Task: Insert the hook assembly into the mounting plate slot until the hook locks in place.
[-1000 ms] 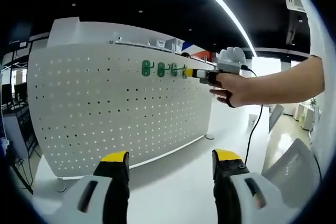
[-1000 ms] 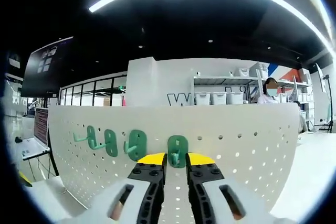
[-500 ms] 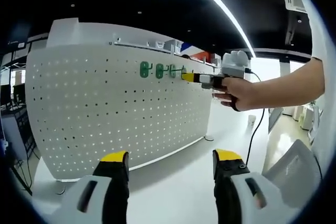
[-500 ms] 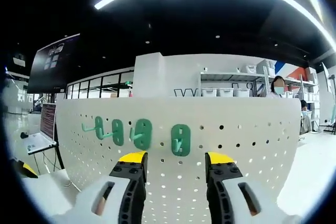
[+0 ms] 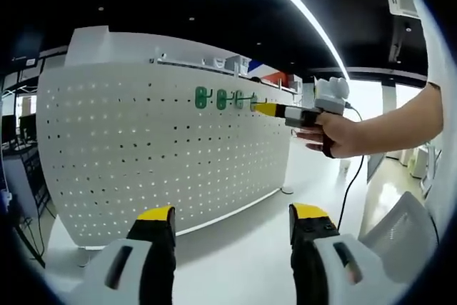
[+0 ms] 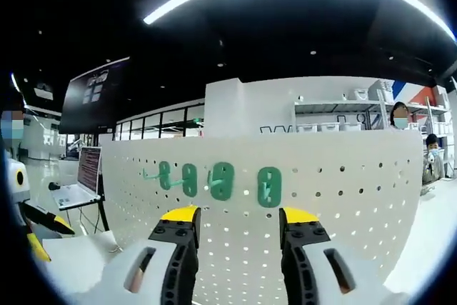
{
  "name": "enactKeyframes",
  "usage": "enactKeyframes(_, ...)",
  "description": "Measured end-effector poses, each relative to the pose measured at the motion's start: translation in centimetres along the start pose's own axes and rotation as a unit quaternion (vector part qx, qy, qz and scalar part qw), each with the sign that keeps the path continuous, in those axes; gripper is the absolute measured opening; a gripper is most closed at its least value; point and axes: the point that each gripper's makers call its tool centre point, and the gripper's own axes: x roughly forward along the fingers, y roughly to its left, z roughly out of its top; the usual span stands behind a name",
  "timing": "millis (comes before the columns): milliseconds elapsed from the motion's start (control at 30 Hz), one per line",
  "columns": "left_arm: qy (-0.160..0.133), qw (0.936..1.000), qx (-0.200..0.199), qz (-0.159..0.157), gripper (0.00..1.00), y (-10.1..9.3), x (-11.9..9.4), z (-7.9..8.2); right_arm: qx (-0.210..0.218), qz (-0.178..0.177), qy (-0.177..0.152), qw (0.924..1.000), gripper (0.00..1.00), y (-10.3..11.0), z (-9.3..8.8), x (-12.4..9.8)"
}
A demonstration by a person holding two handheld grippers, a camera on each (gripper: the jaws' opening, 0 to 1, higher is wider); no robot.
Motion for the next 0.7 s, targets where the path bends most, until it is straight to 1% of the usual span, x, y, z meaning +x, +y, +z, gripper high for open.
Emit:
enactKeyframes(100,-0.001,1.0000,0.001,-0.002,0.66,0.0,0.1,0.2,-0.004,0.004,0.006,1.0000,0.41,0.2,0.0,-0.1)
enactKeyframes(267,-0.004,1.0000,0.003,-0.001,0.66,0.1,0.1,0.4,-0.021,0.017,0.006,0.9996,0.41,0.9,0.1,-0.7)
enactKeyframes(433,-0.005,1.0000,0.003,-0.001,0.66,0.4,0.0,0.4,-0.024,0.029,0.005,0.9993,0.42,1.6,-0.1,-1.9)
enactKeyframes(567,-0.007,1.0000,0.004,-0.002,0.67,0.3,-0.1,0.5,-0.017,0.038,0.004,0.9991,0.46,2.3,-0.5,-3.3)
enactKeyframes(700,-0.008,1.0000,0.004,0.000,0.67,0.5,-0.1,0.6,-0.014,0.042,0.007,0.9990,0.46,2.6,-1.0,-4.6)
